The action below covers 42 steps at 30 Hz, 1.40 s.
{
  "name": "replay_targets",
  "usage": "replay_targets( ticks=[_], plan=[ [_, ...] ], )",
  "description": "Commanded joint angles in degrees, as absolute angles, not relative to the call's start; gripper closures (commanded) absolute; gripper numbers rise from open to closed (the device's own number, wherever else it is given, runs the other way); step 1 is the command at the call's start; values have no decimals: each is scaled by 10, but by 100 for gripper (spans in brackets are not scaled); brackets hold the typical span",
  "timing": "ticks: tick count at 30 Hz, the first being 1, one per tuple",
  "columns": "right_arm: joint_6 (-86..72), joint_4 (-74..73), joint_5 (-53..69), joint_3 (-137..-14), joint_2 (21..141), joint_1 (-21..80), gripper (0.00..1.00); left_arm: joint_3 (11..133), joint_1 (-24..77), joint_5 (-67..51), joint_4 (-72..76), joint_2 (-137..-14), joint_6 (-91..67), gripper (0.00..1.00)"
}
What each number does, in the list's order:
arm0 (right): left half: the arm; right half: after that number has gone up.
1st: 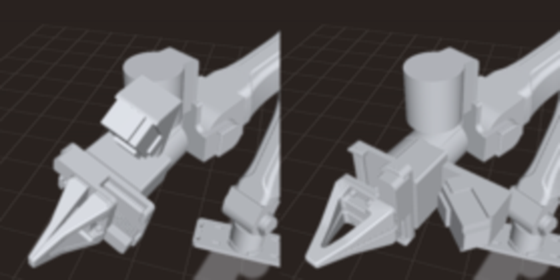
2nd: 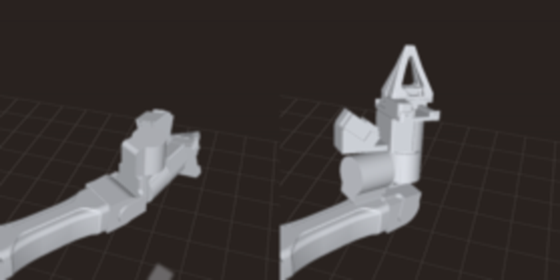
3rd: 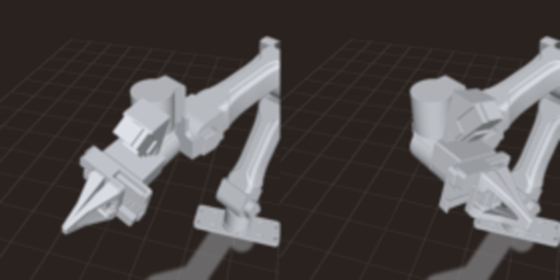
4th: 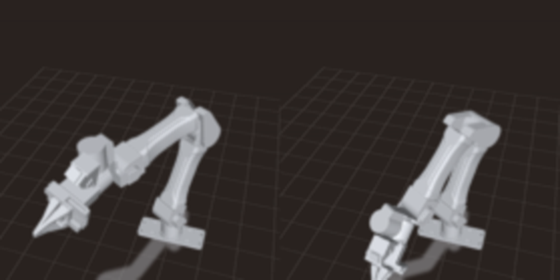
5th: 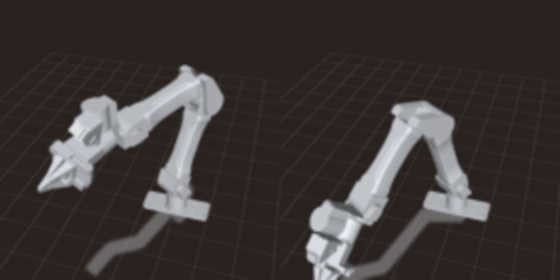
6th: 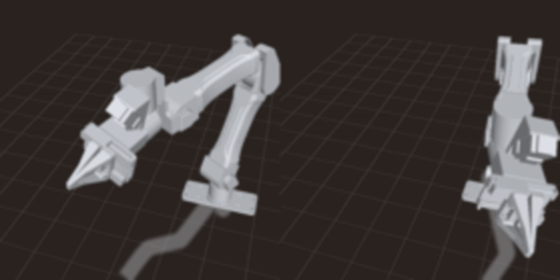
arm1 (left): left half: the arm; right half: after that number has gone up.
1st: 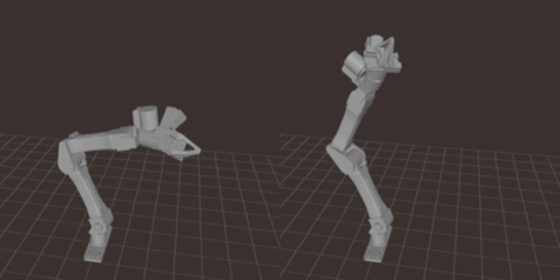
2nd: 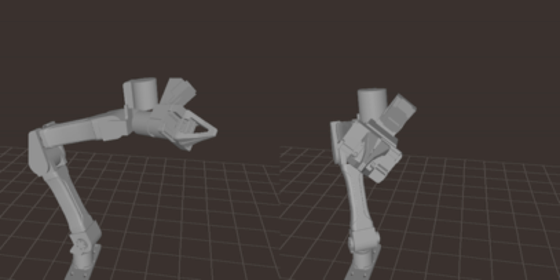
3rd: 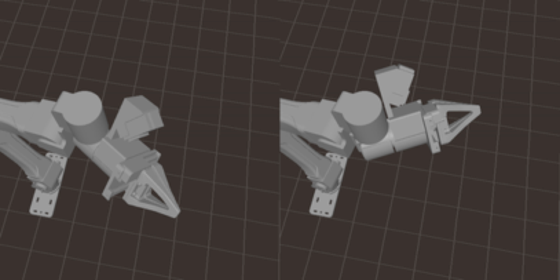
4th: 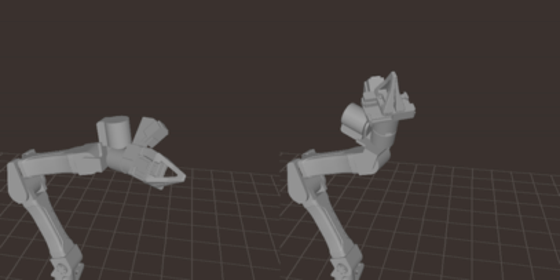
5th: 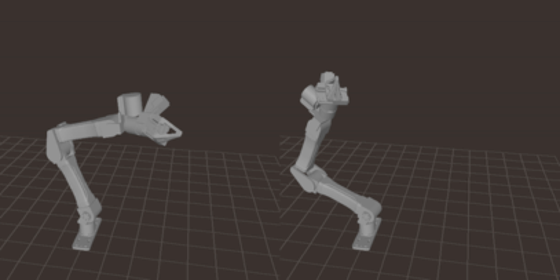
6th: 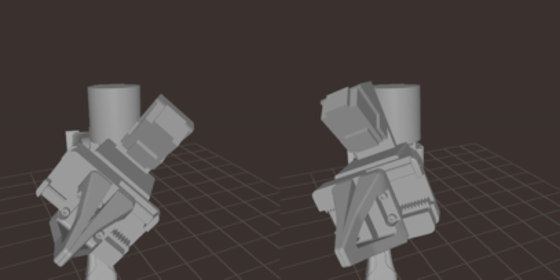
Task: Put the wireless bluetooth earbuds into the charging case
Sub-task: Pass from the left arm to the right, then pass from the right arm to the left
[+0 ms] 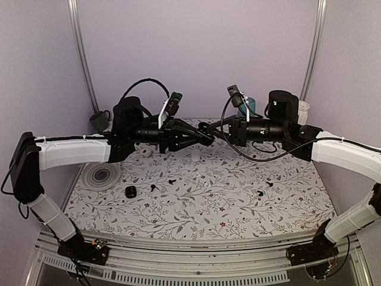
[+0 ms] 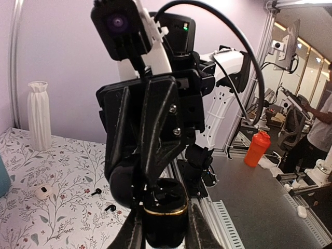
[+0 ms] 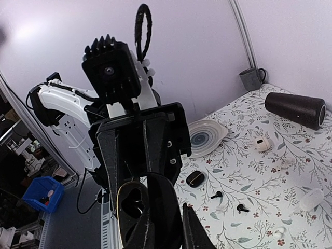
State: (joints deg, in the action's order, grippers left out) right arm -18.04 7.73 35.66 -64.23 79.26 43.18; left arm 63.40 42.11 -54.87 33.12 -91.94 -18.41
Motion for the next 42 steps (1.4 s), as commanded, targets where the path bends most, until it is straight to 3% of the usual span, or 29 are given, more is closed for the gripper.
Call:
replay_targets(
  ticks=[1, 9, 14, 19, 25, 33, 40, 42],
  plan=[
    [-181, 81, 363, -661, 792, 435, 90, 647, 425, -546, 329, -924, -180, 95],
    [-175, 84, 349, -663, 782, 435, 94, 650, 425, -535, 307, -926, -169, 68],
    [-172, 83, 344, -663, 778, 435, 94, 654, 425, -528, 292, -925, -159, 58],
    [-170, 81, 342, -664, 778, 436, 94, 654, 425, -527, 287, -925, -156, 58],
    [-170, 80, 335, -664, 777, 435, 94, 655, 425, -537, 284, -925, -155, 64],
    [-170, 78, 336, -667, 780, 435, 93, 654, 426, -544, 281, -922, -152, 59],
    [-167, 72, 337, -671, 787, 435, 94, 656, 426, -543, 282, -919, -151, 63],
    [-167, 69, 339, -671, 790, 435, 94, 657, 426, -544, 285, -919, -154, 59]
  ],
)
